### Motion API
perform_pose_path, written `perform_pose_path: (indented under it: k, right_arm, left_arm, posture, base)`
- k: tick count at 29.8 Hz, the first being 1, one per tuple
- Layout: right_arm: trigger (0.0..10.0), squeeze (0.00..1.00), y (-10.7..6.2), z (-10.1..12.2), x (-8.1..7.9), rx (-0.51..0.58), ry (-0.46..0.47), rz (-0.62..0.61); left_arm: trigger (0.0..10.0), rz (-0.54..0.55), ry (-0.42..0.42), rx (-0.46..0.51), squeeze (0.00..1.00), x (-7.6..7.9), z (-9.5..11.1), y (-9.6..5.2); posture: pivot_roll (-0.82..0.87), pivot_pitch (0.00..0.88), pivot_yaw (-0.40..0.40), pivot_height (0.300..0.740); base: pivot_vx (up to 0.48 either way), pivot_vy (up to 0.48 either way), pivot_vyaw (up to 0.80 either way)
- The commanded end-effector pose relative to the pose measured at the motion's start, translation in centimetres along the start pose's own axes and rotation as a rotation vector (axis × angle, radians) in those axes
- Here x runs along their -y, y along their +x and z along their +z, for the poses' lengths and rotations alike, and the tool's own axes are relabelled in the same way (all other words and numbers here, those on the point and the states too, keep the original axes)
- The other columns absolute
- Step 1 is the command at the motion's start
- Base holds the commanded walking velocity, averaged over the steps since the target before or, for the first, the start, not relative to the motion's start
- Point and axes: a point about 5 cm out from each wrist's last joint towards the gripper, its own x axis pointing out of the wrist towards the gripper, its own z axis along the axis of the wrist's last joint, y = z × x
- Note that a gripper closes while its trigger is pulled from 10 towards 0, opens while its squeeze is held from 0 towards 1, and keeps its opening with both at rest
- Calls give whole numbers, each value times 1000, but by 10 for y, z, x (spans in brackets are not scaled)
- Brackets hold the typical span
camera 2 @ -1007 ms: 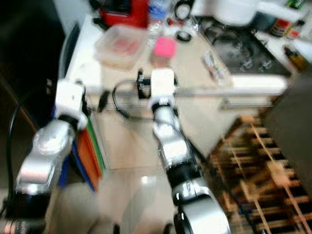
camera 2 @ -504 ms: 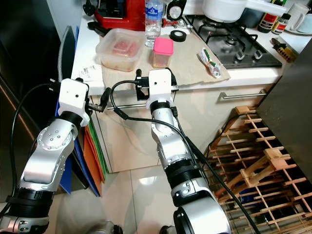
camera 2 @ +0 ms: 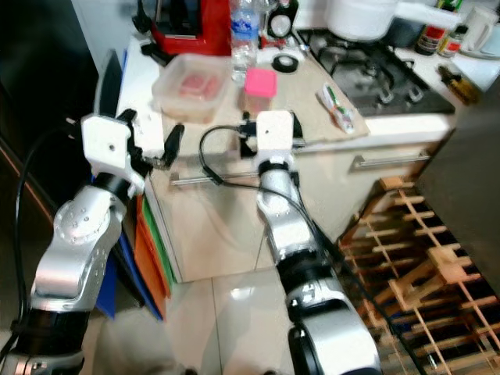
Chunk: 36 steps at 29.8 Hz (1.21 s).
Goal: Restocking fridge
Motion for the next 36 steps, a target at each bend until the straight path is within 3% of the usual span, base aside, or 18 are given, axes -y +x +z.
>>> perform_pose_path:
  k: [1,10,15,19,21,23,28,30,31,33,36]
  right_arm:
    - [10000,0,1,3,-10,3,10,29]
    - [10000,0,-5,1,-16,-1,21,21]
    - [10000,0,-8,4,-16,24,10,17]
    - [10000,0,-9,10,-7,65,-21,-22]
    - [10000,0,-9,11,-4,76,-31,-35]
    - [10000,0,-8,22,10,142,-72,-103]
    - [10000,0,-8,30,20,188,-92,-160]
    - [10000,0,-8,33,30,200,-99,-217]
    - [10000,0,-8,33,30,200,-99,-217]
    - [10000,0,-8,34,36,200,-103,-244]
    - [10000,0,-9,31,45,173,-100,-288]
  left_arm:
    - [10000,-38,21,24,0,1,8,-2]
    - [10000,-52,-11,62,0,1,26,6]
    - [10000,-199,-55,-65,0,18,3,0]
    - [10000,-244,-61,-203,0,32,-37,-20]
    - [10000,-236,-69,-222,0,34,-44,-24]
    - [10000,-245,-60,-285,0,36,-71,-40]
    - [10000,-231,-55,-323,0,31,-86,-53]
    - [10000,-206,-49,-439,0,22,-113,-73]
    - [10000,-206,-49,-439,0,22,-113,-73]
    - [10000,-223,-35,-558,0,20,-136,-91]
    - [10000,-247,51,-825,0,15,-177,-132]
  posture:
    - [243,89,-26,740]
    - [247,89,-27,740]
    - [245,91,-29,740]
    - [235,93,-25,740]
    - [235,93,-25,740]
    - [228,92,-24,740]
    - [222,92,-20,740]
    - [221,95,-15,740]
    - [221,95,-15,740]
    - [221,95,-15,740]
    - [224,97,-15,740]
  base:
    - [266,345,0]
    - [0,0,0]
    - [0,0,0]
    - [0,0,0]
    - [0,0,0]
    - [0,0,0]
    - [0,0,0]
    - [0,0,0]
    - [0,0,0]
    - [0,0,0]
    - [0,0,0]
